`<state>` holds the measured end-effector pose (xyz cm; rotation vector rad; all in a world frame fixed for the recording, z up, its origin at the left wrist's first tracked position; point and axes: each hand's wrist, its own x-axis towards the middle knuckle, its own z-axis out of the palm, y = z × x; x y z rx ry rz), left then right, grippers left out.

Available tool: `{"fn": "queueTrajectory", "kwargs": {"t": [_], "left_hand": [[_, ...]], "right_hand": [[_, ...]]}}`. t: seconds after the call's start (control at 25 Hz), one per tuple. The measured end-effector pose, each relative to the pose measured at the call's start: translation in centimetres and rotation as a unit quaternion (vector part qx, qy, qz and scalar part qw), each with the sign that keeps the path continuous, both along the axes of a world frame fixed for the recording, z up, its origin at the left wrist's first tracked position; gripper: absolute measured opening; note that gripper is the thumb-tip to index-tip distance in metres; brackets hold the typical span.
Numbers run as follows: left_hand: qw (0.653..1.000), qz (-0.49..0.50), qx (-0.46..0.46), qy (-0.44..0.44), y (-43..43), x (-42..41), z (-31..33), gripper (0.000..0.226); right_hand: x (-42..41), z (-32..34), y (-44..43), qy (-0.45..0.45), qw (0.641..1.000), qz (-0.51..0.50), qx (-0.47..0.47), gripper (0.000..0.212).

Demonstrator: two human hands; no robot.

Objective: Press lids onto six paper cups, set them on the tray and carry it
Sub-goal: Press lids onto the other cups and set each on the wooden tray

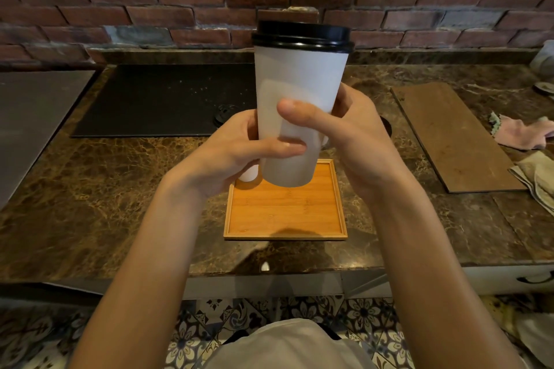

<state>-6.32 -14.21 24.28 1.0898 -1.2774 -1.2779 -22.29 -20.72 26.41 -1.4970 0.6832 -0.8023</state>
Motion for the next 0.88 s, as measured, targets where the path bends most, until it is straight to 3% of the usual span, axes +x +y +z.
{"fn": "queueTrajectory", "kwargs": {"t": [0.4, 0.88], "left_hand": [[0.999, 0.014, -0.031, 0.0, 0.0, -0.2, -0.3, 0.043], [0.995, 0.075, -0.055, -0.033, -0.3, -0.6, -0.7, 0.033]], "right_hand": [[-0.4, 0.3, -0.5, 0.001, 0.997, 0.076, 0.033, 0.054], [0.9, 0.3, 0.8, 0.04, 0.998, -0.038, -0.015, 0.067]]}}
